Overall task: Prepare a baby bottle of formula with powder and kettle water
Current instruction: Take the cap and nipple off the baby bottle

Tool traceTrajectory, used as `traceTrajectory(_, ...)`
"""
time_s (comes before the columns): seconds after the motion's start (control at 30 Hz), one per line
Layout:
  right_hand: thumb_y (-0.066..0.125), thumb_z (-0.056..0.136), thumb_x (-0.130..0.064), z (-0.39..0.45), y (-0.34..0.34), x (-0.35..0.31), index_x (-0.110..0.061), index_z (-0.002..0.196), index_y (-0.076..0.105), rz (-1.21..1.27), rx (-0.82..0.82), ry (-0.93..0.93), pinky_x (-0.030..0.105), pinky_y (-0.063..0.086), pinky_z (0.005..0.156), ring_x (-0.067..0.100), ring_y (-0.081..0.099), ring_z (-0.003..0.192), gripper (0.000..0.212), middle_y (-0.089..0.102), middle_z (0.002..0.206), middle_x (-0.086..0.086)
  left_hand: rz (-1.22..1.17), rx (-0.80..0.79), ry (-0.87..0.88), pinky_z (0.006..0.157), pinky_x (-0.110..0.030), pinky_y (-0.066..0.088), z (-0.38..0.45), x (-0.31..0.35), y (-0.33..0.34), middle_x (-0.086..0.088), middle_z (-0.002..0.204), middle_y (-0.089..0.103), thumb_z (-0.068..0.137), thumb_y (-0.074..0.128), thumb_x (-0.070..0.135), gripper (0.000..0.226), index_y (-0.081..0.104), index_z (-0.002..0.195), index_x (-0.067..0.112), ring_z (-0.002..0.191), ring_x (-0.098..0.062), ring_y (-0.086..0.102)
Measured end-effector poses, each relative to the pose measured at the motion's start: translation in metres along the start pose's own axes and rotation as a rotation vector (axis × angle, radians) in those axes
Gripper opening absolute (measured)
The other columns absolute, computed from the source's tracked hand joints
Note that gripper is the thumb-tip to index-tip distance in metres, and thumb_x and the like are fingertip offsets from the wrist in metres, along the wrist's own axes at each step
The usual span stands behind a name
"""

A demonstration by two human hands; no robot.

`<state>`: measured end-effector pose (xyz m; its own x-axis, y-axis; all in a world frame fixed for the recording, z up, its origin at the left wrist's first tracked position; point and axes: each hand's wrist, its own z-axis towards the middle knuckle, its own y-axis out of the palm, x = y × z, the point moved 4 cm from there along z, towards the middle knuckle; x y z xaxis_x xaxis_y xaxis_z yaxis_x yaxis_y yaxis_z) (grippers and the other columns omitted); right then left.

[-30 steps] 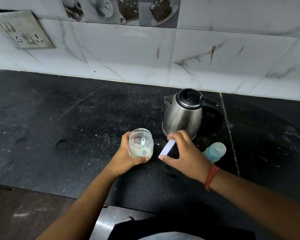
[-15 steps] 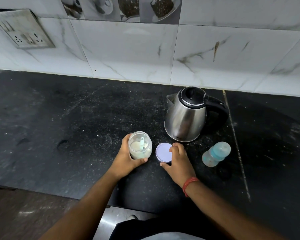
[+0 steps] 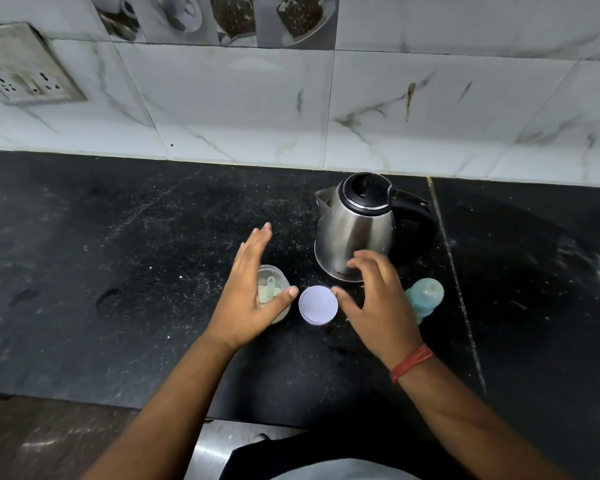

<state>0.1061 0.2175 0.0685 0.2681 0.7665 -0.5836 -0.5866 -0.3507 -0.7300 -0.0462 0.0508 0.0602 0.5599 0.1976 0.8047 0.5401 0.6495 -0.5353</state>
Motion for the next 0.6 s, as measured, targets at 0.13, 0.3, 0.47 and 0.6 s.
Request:
traceTrajectory(0.13,0.078,0.085,-0.022,0.009,-0.036,0.01,-0.012,0.108,0.065,-0.105,0.094,-0.016,0.03,0.045,0.096,0.021,0.055,0.109,0.028,0.063,0.115,0.003,0.038,-0.054,0.118,0.13,-0.048,0.013,0.016,0.025,0.023,0.005,0.171,0.021,0.091,0.069,0.044,0.089,0.023,0.161,0.016,0.159,-0.014,0.014)
traceTrajectory(0.3,0.078,0.084,-0.03,0.008,-0.064,0.052,-0.015,0.112,0.064,-0.201,0.015,0.145,0.042,0.05,0.094,0.023,0.056,0.109,0.035,0.063,0.115,0.001,0.011,-0.165,0.144,0.125,-0.03,0.025,0.017,0.041,0.063,0.014,0.167,0.028,0.092,0.067,0.044,0.081,0.025,0.159,0.028,0.154,-0.007,0.026)
traceTrajectory(0.47,0.075,0.083,-0.043,-0.009,-0.065,0.088,-0.026,0.128,0.052,-0.225,-0.296,0.421,0.043,0.051,0.092,0.021,0.057,0.11,0.053,0.055,0.128,-0.003,-0.065,-0.325,0.056,0.121,-0.038,0.036,0.005,0.043,0.108,0.014,0.159,0.041,0.093,0.072,0.034,0.077,0.032,0.158,0.027,0.147,-0.001,0.037)
traceTrajectory(0.6,0.07,0.086,-0.042,-0.016,-0.066,0.096,-0.03,0.122,0.049,-0.181,-0.346,0.473,0.046,0.051,0.088,0.021,0.059,0.105,0.044,0.054,0.123,-0.006,-0.069,-0.403,0.004,0.12,-0.03,0.035,0.001,0.044,0.128,0.01,0.155,0.046,0.093,0.073,0.028,0.075,0.033,0.158,0.022,0.143,0.005,0.039)
